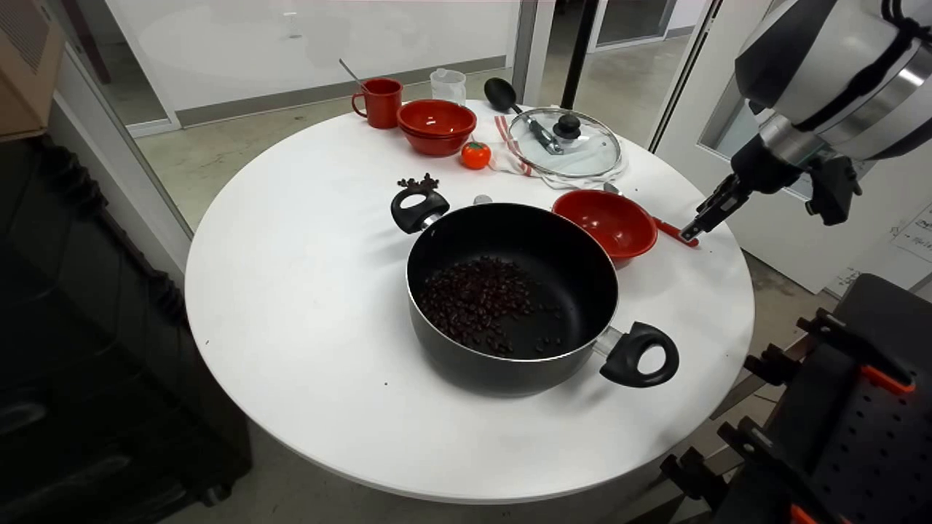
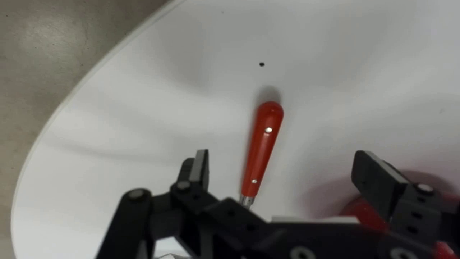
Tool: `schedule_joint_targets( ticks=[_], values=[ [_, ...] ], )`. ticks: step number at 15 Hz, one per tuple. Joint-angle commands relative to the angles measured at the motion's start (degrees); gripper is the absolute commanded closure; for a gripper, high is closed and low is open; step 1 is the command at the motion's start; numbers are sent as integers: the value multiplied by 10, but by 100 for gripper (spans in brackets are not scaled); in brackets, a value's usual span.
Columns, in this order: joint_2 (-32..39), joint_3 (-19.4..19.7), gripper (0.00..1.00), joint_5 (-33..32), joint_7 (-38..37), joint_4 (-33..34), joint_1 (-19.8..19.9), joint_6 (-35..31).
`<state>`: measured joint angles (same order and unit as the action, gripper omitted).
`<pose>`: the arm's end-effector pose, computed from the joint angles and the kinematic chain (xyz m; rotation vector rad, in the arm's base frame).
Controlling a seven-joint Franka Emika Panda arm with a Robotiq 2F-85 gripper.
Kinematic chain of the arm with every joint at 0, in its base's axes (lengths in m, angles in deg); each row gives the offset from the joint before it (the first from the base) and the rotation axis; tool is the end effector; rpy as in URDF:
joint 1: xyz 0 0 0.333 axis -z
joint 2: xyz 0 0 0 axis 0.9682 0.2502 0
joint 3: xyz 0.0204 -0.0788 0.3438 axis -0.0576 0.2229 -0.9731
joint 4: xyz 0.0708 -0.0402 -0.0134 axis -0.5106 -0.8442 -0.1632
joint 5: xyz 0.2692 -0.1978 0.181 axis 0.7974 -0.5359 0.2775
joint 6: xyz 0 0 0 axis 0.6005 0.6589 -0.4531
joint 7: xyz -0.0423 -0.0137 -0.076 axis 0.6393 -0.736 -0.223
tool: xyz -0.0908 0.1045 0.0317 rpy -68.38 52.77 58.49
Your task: Put a spoonful of the things in the pot into the red bowl
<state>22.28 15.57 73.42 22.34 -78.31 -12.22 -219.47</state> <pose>0.3738 -0.2888 0.0987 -3.0739 -0.2529 -0.4539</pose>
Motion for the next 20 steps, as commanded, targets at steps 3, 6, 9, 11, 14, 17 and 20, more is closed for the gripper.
schedule_joint_targets(
  ticks=[3,6,9,11,14,17,20],
  values=[
    [15,-8,8,1,0,-2,-14,-52],
    [19,7,0,7,-7,10,-30,-54],
    [18,37,0,15,-17,19,-55,-51],
    [22,60,0,18,-23,26,-73,-50],
    [27,84,0,18,-34,32,-95,-46],
    [32,97,4,17,-44,32,-112,-44],
    [34,103,31,17,-52,29,-126,-41]
  ],
)
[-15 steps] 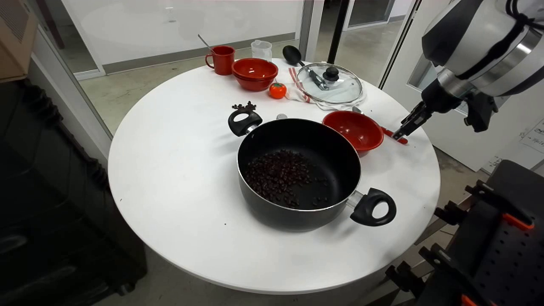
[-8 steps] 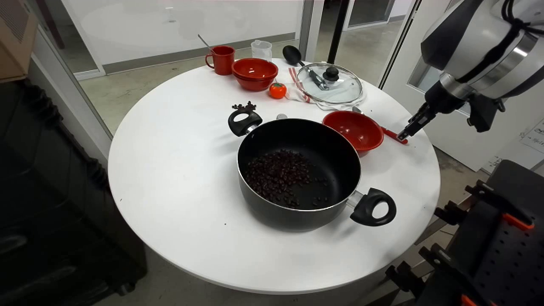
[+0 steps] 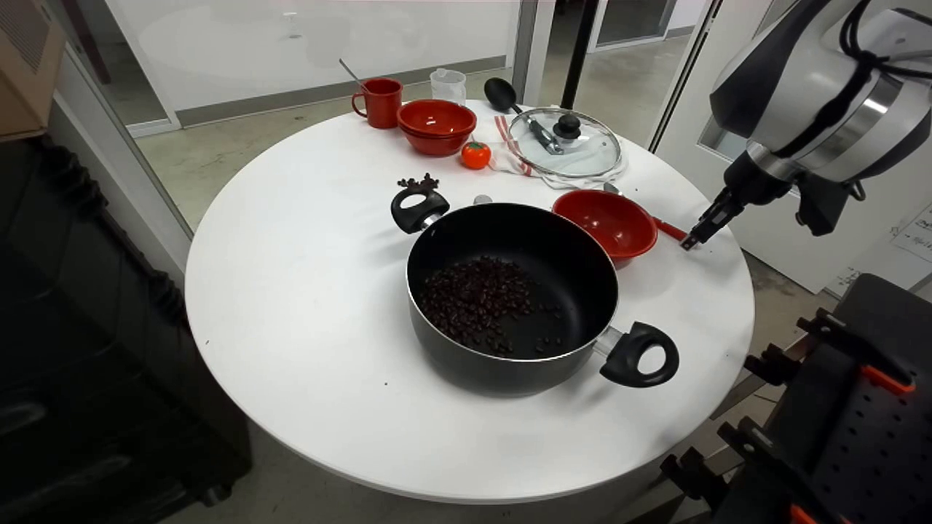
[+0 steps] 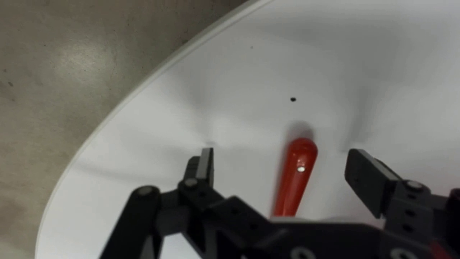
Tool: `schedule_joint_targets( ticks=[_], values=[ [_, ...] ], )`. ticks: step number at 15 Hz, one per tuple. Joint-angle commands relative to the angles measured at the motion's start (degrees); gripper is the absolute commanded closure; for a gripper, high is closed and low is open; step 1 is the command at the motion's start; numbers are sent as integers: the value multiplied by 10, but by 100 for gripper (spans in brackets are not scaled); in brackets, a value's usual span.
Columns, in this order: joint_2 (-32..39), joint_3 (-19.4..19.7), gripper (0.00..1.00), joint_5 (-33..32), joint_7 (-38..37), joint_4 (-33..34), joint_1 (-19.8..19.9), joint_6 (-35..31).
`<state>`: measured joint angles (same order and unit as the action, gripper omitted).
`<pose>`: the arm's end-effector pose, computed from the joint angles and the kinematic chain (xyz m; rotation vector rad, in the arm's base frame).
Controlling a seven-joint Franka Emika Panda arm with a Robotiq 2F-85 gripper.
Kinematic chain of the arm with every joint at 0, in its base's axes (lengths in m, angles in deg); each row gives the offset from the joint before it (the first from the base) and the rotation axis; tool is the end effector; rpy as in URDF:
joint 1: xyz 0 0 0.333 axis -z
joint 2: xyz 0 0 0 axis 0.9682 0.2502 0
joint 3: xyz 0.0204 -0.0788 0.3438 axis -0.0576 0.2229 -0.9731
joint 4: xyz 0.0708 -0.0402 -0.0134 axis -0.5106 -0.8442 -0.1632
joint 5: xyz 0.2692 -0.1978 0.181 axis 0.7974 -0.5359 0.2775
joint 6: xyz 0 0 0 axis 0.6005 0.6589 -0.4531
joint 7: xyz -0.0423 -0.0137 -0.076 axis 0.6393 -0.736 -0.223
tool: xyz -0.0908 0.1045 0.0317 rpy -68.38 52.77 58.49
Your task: Put a spoonful of the things in the pot into the red bowl
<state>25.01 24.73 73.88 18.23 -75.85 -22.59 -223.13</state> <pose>0.3782 -0.2949 0.0761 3.0630 0.1888 0.3512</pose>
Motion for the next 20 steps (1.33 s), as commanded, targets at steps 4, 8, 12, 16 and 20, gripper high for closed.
schedule_joint_targets(
  ticks=[4,8,12,16,20],
  values=[
    [7,20,62,12,-24,4,-37,-1],
    [-4,31,91,17,-40,0,-50,13],
    [-22,46,93,22,-59,-8,-64,36],
    [-36,70,33,24,-80,-9,-86,62],
    [-47,98,57,19,-104,-9,-110,94]
  ],
)
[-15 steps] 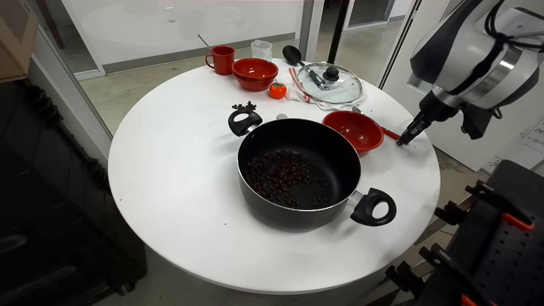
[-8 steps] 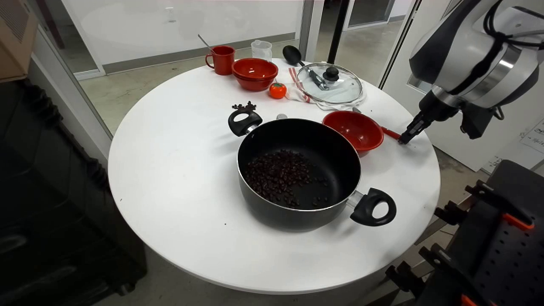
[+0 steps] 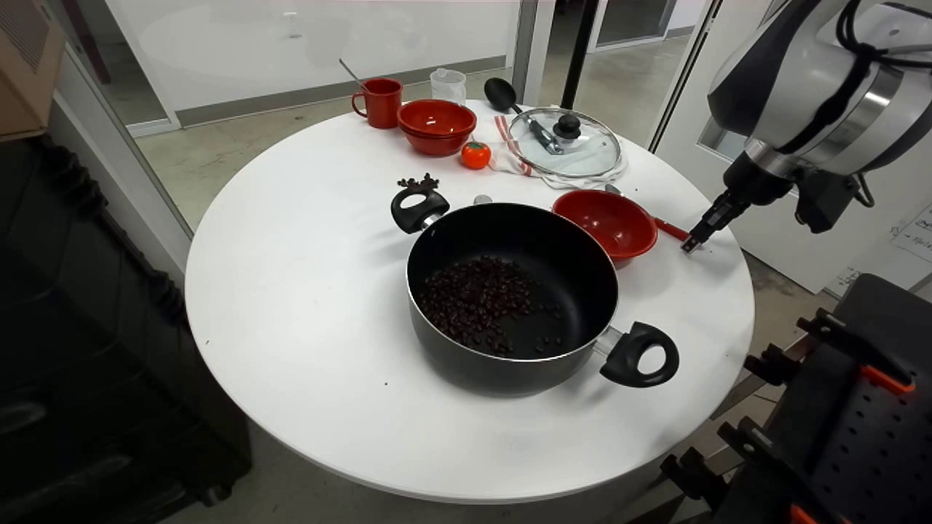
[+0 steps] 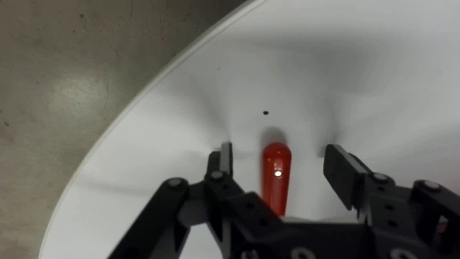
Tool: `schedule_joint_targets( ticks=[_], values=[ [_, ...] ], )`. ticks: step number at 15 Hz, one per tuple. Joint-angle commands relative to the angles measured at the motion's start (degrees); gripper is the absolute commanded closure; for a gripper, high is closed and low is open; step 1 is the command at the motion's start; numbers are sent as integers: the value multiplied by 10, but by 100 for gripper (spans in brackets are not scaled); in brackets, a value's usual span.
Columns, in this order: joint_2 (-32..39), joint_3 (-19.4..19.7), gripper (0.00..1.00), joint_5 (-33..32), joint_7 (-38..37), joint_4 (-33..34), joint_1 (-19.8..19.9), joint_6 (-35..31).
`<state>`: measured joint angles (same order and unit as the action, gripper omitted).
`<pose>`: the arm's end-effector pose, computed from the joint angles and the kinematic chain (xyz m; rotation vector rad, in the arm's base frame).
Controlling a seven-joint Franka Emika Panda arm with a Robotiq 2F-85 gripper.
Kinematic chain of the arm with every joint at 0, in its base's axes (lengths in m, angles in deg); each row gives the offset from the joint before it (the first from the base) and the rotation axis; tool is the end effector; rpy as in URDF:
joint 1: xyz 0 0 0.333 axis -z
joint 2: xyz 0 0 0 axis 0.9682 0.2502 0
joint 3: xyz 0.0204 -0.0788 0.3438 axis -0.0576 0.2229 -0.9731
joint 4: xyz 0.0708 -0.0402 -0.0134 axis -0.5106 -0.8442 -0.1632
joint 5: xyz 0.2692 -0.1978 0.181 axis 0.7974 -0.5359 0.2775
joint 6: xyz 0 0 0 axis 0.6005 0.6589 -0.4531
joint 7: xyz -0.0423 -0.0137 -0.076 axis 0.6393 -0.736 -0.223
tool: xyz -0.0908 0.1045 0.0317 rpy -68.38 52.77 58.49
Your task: Put a spoonful of the things in the pot into the red bowl
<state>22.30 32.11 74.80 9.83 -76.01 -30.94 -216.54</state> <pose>0.3783 -0.2851 0.0789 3.1247 0.0361 0.2605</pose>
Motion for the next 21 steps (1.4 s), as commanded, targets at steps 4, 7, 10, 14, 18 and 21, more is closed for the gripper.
schedule_joint_targets(
  ticks=[4,7,10,14,18,21],
  values=[
    [-28,34,82,5,-32,-8,-37,40],
    [-34,32,99,5,-33,-11,-39,44],
    [-54,26,95,11,-43,-17,-38,66],
    [-117,6,95,30,-101,-8,-32,147],
    [-177,3,95,37,-185,30,-39,193],
    [-220,14,95,8,-237,36,-45,233]
  ],
)
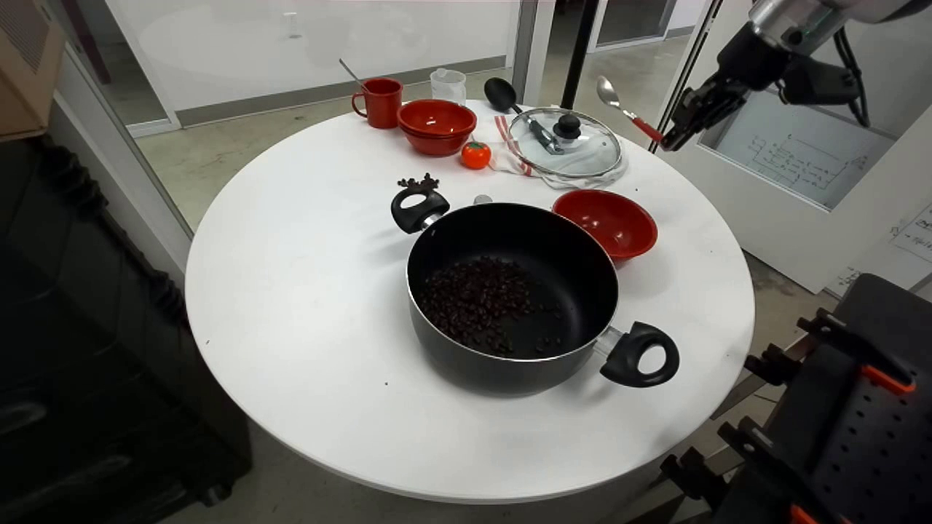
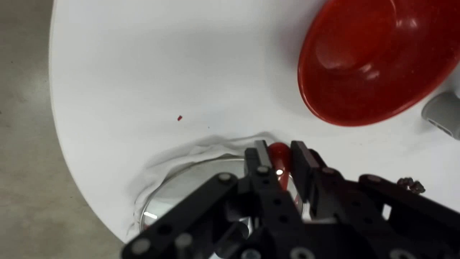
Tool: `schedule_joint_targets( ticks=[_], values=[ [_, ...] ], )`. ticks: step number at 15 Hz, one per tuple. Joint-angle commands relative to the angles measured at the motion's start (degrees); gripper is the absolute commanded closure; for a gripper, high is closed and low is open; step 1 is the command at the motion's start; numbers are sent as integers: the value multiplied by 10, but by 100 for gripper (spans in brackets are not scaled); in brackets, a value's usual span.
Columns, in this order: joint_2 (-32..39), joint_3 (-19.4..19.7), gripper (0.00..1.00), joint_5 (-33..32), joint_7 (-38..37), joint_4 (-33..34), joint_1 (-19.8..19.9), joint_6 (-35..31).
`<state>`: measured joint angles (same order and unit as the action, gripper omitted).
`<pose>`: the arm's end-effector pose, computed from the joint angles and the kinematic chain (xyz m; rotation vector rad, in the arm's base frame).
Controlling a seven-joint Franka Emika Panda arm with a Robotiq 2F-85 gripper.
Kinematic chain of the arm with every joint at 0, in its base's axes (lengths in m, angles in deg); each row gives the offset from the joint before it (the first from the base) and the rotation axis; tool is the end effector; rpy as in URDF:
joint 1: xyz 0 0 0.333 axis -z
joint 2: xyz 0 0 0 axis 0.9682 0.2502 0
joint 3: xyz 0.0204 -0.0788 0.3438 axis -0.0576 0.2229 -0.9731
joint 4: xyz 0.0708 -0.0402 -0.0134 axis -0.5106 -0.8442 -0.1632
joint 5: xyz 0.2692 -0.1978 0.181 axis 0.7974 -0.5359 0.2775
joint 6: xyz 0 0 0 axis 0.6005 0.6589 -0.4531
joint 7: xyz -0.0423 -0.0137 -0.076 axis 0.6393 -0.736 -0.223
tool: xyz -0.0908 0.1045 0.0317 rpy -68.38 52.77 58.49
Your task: Put a spoonful of the things in the pot into the red bowl
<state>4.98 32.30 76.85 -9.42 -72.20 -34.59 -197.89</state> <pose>0.4505 -0.2727 0.2165 -2.9676 0.3265 -0.4763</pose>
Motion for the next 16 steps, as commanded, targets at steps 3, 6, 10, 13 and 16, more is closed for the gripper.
schedule_joint_targets(
  ticks=[3,6,10,13,16],
  values=[
    [-104,20,95,-58,-52,-43,-6,111],
    [-159,96,95,-76,-26,-86,-76,188],
    [-232,164,95,-125,1,-163,-159,215],
    [-306,184,95,-125,10,-199,-227,228],
    [-338,187,95,-125,-26,-148,-299,271]
  ],
)
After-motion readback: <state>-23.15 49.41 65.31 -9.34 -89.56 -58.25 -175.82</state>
